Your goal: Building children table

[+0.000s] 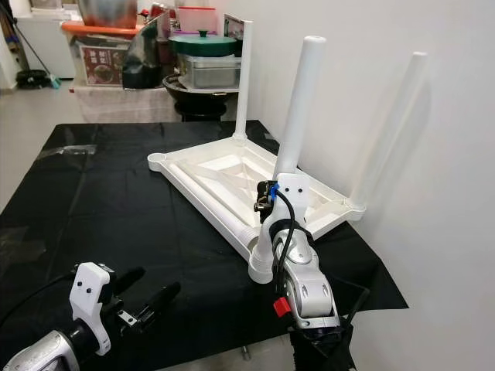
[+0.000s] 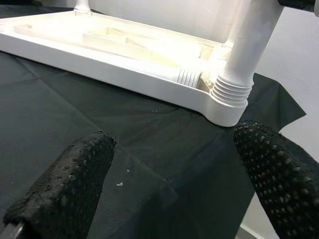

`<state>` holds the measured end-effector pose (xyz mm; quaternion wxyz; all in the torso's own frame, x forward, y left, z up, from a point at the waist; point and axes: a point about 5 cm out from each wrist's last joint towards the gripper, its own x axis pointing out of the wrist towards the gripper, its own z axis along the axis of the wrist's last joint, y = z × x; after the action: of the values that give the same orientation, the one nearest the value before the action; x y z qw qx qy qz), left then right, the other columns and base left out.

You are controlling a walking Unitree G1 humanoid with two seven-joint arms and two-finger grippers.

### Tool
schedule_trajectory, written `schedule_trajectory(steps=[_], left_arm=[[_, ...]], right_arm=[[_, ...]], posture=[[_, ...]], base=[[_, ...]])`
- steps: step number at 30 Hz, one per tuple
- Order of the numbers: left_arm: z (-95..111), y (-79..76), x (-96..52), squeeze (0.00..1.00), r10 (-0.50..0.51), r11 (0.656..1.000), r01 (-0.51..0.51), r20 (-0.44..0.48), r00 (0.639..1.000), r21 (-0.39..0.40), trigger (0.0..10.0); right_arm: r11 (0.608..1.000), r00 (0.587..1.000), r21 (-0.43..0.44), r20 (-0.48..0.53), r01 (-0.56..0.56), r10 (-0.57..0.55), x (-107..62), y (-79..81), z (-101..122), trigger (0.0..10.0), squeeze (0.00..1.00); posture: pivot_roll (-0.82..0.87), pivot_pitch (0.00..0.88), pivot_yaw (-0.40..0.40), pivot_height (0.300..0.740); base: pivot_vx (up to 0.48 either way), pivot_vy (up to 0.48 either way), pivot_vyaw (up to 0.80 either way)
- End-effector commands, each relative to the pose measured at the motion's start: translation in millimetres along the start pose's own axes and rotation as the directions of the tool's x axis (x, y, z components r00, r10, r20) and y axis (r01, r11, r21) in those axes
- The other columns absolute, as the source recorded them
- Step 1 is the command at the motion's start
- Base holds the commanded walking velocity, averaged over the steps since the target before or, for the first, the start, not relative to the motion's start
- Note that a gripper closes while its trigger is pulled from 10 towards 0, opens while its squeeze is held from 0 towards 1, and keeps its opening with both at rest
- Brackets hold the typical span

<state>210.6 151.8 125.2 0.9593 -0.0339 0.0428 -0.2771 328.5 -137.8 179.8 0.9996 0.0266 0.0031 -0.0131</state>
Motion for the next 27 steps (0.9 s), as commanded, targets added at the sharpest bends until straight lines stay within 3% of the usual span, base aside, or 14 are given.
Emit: schedule_trajectory(steps=[1, 12, 27], left_arm=[[-4, 1.4, 0.3, 0.0, 0.006, 1.0, -0.006, -0.019, 1.0, 0.0, 10.0], [-4, 2.1, 1.7, 0.0, 0.007, 1.0, -0.007, -0.016, 1.0, 0.003, 10.0], [-4, 2.3, 3.1, 0.0, 0.003, 1.0, -0.003, -0.015, 1.0, 0.005, 10.0]], right_arm=[[0.993, 0.984, -0.038, -0.135, 0.115, -0.119, -2.3, -21.5, -32, 10.0, 0.0], [0.98, 0.974, -0.139, -0.155, 0.142, -0.164, -3.1, -24.5, -38, 10.0, 0.0], [0.977, 0.979, -0.129, -0.095, 0.17, -0.183, -1.9, -25.8, -27, 10.0, 0.0]], posture=[[0.1, 0.0, -0.057, 0.74], [0.1, 0.0, -0.06, 0.74], [0.1, 0.0, -0.057, 0.74]], base=[[0.0, 0.0, 0.0], [0.0, 0.0, 0.0], [0.0, 0.0, 0.0]])
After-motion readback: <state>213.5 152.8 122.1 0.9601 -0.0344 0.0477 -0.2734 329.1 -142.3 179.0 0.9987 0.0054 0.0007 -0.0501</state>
